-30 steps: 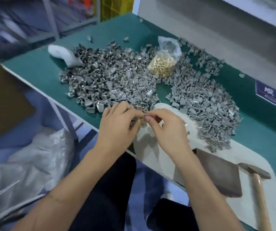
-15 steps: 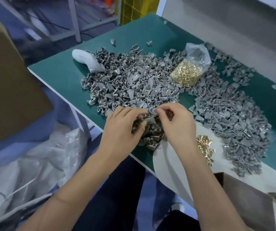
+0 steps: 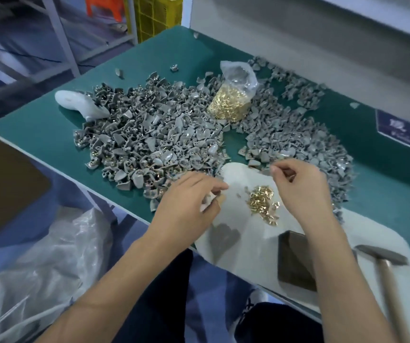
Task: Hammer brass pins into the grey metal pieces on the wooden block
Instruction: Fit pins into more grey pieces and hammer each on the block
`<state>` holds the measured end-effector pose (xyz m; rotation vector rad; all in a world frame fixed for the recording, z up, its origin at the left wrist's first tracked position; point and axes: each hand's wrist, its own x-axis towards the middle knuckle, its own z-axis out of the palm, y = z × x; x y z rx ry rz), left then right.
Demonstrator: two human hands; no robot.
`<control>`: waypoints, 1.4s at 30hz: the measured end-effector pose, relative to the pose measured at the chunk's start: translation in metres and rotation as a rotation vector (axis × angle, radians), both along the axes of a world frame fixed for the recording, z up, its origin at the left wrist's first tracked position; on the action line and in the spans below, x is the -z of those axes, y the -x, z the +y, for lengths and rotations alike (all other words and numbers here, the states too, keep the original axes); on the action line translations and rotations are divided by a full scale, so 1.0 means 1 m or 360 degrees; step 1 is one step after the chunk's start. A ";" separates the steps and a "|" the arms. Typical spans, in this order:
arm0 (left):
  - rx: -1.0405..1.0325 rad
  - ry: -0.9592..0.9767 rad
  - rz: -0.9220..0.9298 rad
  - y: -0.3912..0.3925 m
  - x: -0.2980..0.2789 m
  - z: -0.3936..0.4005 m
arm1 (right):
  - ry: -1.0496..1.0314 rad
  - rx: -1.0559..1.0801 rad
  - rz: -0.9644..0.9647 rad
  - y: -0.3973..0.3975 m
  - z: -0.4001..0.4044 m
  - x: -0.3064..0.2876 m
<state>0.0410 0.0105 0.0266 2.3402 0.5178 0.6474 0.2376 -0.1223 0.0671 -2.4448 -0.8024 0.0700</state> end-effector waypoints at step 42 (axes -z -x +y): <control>0.0141 -0.0121 0.0136 -0.047 0.034 -0.073 | -0.0498 0.0149 0.0473 0.012 -0.062 0.022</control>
